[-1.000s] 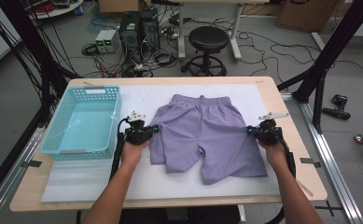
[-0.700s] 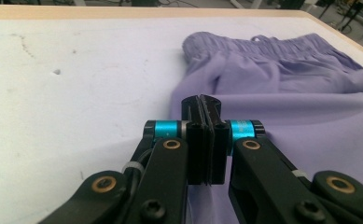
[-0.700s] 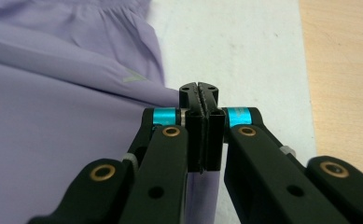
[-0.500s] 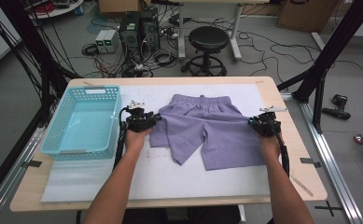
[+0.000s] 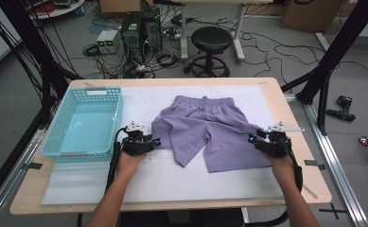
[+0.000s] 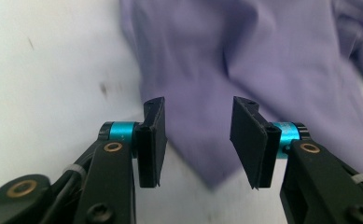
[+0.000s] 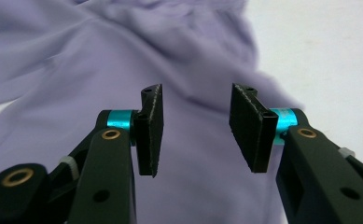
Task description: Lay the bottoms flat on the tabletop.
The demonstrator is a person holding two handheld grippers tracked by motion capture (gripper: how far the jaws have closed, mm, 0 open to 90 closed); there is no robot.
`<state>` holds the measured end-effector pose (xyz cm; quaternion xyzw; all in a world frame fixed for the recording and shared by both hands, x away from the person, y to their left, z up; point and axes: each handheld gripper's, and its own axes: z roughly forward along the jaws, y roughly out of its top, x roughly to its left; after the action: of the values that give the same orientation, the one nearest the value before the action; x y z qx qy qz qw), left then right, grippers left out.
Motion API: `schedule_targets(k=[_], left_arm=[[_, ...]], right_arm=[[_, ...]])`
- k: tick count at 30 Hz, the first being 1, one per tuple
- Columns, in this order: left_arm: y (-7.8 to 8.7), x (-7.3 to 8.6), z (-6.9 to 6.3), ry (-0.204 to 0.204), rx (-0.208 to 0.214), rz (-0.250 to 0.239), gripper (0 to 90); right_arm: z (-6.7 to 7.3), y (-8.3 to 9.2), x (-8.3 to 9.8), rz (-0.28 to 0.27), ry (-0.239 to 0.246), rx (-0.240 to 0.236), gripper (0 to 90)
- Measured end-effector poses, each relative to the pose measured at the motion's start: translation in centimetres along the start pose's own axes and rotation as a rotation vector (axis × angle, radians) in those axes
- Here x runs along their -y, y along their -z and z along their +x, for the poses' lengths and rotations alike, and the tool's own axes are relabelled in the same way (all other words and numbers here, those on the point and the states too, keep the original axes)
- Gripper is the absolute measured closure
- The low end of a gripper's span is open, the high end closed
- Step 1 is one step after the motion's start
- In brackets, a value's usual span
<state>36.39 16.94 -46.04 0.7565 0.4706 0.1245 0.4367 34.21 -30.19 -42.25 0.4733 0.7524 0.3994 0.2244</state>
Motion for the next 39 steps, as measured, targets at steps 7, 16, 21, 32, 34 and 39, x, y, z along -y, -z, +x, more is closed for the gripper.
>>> schedule_targets(k=[7,16,21,32,34,39], left_arm=[[1.4,1.0,-0.9,-0.042,-0.059,0.028,87.5],[5.4,3.1,-0.2,-0.040,-0.104,0.006,87.3],[6.4,2.3,-1.0,-0.018,-0.056,-0.110,70.0],[1.1,1.2,-6.5,-0.144,0.203,-0.060,60.4],[0.0,1.2,-6.8,-0.138,0.186,-0.035,55.6],[-1.1,1.1,-7.8,-0.206,0.127,0.056,66.5]], right_arm=[[1.8,1.6,0.8,-0.013,0.047,-0.084,55.3],[1.2,2.3,1.2,-0.037,0.012,-0.074,55.2],[0.8,2.4,1.2,-0.044,0.001,-0.063,54.4],[1.0,2.4,1.1,-0.047,-0.002,-0.064,53.9],[0.9,2.5,1.2,-0.052,-0.007,-0.062,53.9],[0.6,2.5,1.3,-0.049,-0.022,-0.057,53.9]])
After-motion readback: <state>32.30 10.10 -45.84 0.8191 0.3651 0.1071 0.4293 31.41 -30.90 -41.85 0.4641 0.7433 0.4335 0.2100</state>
